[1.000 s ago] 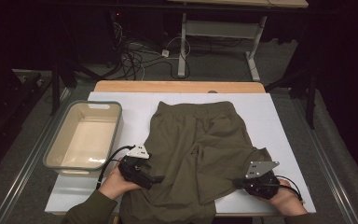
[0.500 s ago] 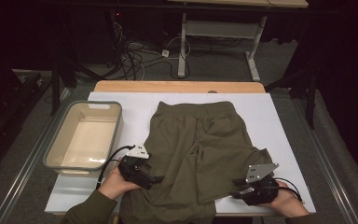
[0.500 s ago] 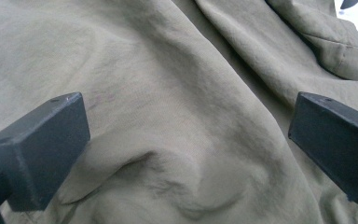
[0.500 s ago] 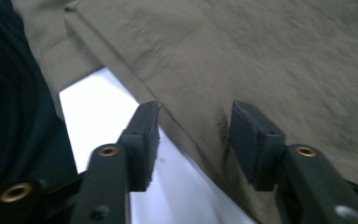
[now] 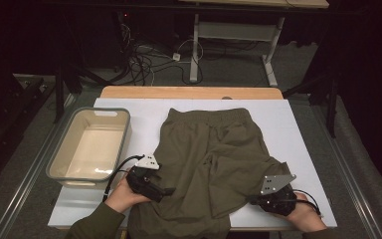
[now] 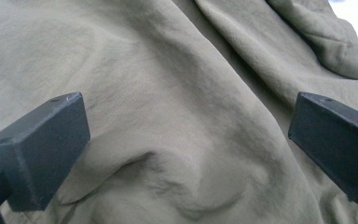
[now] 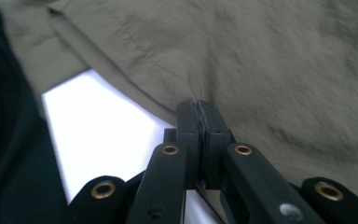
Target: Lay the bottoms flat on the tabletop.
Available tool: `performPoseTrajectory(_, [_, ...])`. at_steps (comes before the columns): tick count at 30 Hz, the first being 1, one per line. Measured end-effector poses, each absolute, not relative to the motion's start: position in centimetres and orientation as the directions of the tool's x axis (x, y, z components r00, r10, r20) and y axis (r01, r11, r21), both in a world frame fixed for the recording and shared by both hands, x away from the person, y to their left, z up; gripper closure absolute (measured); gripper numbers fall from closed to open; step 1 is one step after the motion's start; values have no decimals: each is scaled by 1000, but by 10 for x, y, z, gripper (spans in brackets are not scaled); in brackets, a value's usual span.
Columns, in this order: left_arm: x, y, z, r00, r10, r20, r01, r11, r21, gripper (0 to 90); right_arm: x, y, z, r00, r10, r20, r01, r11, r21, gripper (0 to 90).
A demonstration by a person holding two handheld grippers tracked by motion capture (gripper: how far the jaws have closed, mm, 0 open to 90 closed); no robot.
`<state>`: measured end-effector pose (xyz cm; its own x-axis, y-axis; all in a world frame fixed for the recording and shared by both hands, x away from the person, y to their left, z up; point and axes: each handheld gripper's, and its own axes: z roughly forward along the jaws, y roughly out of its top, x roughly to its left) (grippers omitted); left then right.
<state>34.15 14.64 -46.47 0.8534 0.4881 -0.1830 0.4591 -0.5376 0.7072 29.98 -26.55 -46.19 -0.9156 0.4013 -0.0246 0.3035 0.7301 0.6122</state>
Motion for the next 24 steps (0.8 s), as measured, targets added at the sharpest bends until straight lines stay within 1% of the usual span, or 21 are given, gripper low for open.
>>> performPoseTrajectory(12, [341,146,-464,854,486,-184,458,-537,708,0,268,-246,-458,-958,283,41,250,760,600,892])
performPoseTrajectory(14, [341,146,-465,854,487,-185,459,-536,708,0,262,-246,-459,-962,268,56,247,763,598,892])
performPoseTrajectory(17, [341,146,-465,854,486,-185,459,-537,708,0,256,-247,-461,-962,269,45,242,766,596,881])
performPoseTrajectory(18, [341,146,-465,854,486,-185,459,-537,708,0,256,-247,-461,-962,269,44,240,760,604,826])
performPoseTrajectory(19, [341,146,-465,854,486,-184,459,-538,707,0,255,-247,-460,-960,276,40,241,751,614,716])
performPoseTrajectory(22, [341,145,-465,855,485,-184,458,-539,707,0,256,-242,-458,-958,286,24,234,731,640,513])
performPoseTrajectory(24, [341,145,-465,855,485,-185,459,-539,706,0,256,-237,-460,-961,277,13,221,738,638,458])
